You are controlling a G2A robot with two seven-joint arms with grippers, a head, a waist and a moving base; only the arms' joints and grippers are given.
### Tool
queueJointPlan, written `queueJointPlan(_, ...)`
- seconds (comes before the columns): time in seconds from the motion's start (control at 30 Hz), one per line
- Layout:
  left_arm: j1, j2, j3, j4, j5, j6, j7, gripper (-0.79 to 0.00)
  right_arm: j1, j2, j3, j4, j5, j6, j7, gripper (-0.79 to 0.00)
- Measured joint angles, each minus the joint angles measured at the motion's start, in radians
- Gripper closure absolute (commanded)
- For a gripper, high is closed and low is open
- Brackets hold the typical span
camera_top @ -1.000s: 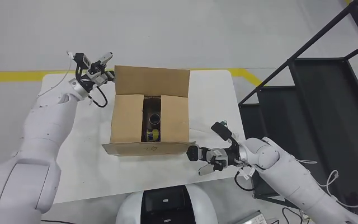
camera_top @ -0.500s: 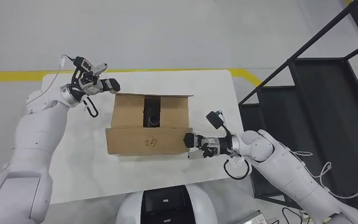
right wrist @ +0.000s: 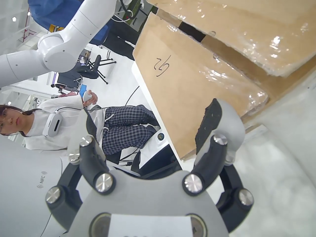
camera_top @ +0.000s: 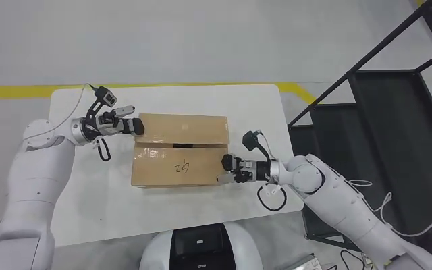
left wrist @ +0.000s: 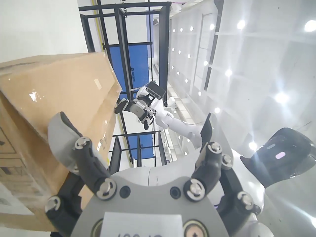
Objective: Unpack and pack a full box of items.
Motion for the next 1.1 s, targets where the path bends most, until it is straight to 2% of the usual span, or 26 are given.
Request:
queueJointPlan(0.4, 0.086, 0.031, -0.01, -0.105, 0.054, 0.011, -0.01, -0.785, -0.013, -0.004, 0.022, 0.005, -0.022, 0.02, -0.006, -0.785)
queueJointPlan(0.7, 0.154, 0.057, -0.044, -0.177, 0.109, 0.02, -0.002, -0.785, -0.092, 0.016, 0.124, 0.013, 0.022, -0.006, -0.024, -0.785)
queueJointPlan(0.83, 0.176, 0.064, -0.061, -0.212, 0.094, 0.033, 0.016, -0.785, -0.162, 0.028, 0.158, 0.02, 0.135, -0.048, 0.036, -0.785)
queueJointPlan(0.97, 0.179, 0.064, -0.062, -0.216, 0.09, 0.035, 0.017, -0.785, -0.195, 0.036, 0.154, 0.05, 0.218, -0.024, 0.154, -0.785)
queueJointPlan(1.1, 0.178, 0.064, -0.062, -0.216, 0.091, 0.035, 0.017, -0.785, -0.198, 0.025, 0.118, 0.093, 0.238, -0.007, 0.151, -0.785)
